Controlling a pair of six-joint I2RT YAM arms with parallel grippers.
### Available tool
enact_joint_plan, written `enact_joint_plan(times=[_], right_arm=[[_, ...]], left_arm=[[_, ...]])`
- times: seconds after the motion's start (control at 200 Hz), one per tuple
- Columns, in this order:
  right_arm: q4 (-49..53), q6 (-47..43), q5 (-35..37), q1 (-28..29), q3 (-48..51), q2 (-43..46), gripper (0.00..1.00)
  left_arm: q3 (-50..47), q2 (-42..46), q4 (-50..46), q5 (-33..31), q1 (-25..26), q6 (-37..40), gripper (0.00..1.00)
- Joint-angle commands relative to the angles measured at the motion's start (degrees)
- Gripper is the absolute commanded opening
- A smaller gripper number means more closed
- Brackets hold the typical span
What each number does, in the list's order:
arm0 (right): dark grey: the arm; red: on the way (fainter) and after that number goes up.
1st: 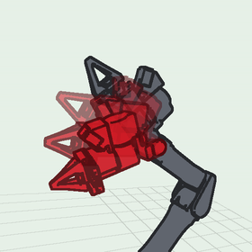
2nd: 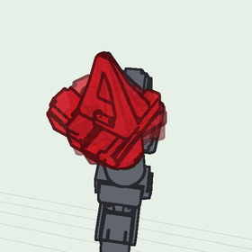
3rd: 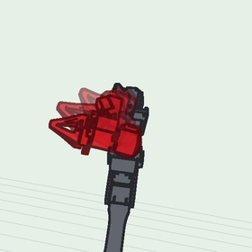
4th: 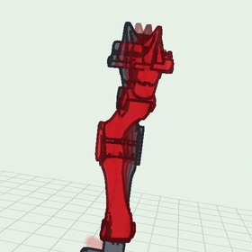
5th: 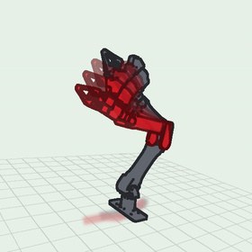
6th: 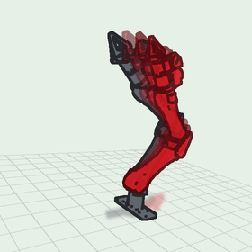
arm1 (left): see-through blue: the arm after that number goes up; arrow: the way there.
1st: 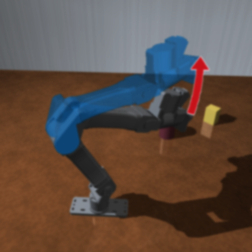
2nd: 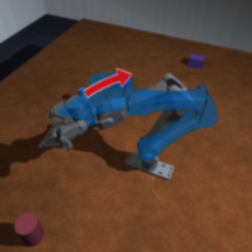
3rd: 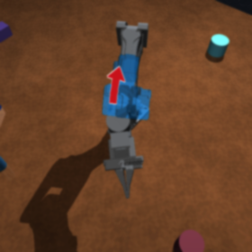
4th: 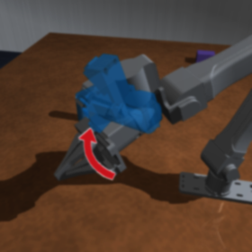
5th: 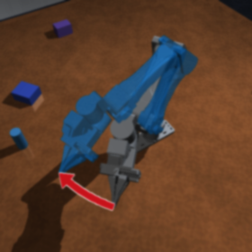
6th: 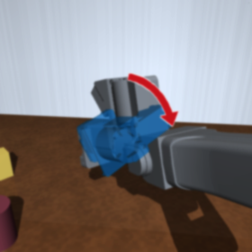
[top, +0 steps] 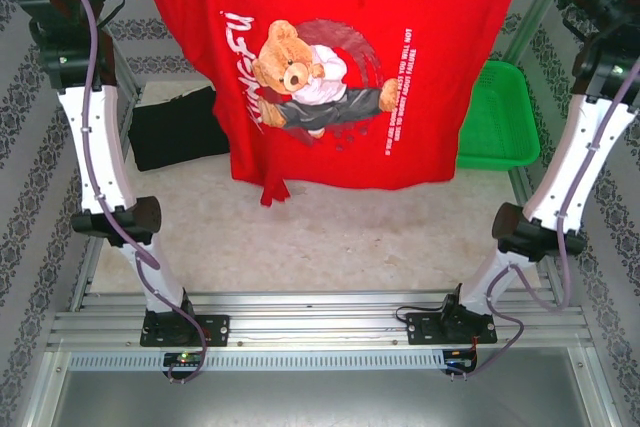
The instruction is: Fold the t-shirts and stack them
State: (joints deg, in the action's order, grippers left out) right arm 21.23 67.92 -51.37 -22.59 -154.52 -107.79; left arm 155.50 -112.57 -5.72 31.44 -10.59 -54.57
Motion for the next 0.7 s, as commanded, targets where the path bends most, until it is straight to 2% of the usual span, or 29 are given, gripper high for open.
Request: enact_joint_plan(times=[0.0,0.115,0.315,0.45,0.535,0.62,0.694], right_arm=[[-1.9,1.5,4.1,0.4,-8.9,-7.6,0.0],[-7.1,7.5,5.9,0.4,-17.1,-15.8,0.0],[-10.5,5.0,6.3,-1.0,-12.7,-16.7,0.0],[-9.2,1.2,2.5,-2.3,-9.3,-16.7,0.0],[-3.6,-5.9,-1.0,-2.2,-6.3,-16.1,0.0],[2.6,-16.1,-2.8,-1.4,2.8,-11.7,0.0],[4.9,-24.1,-2.0,-1.2,17.4,-4.7,0.0]], left_arm=[[2.8,-3.5,8.9,-2.8,-0.6,-5.0,0.0],[3.1,-5.3,12.4,-4.8,-0.6,-5.9,0.0],[3.4,-6.0,15.3,-6.4,-2.6,-4.4,0.0],[2.6,-6.2,17.3,-1.7,-4.4,-2.0,0.0],[0.9,-6.2,18.0,5.2,-4.9,-2.3,0.0],[-7.7,-3.4,23.7,12.8,-4.8,-5.8,0.0],[-26.8,4.7,32.8,14.4,-4.8,-7.3,0.0]])
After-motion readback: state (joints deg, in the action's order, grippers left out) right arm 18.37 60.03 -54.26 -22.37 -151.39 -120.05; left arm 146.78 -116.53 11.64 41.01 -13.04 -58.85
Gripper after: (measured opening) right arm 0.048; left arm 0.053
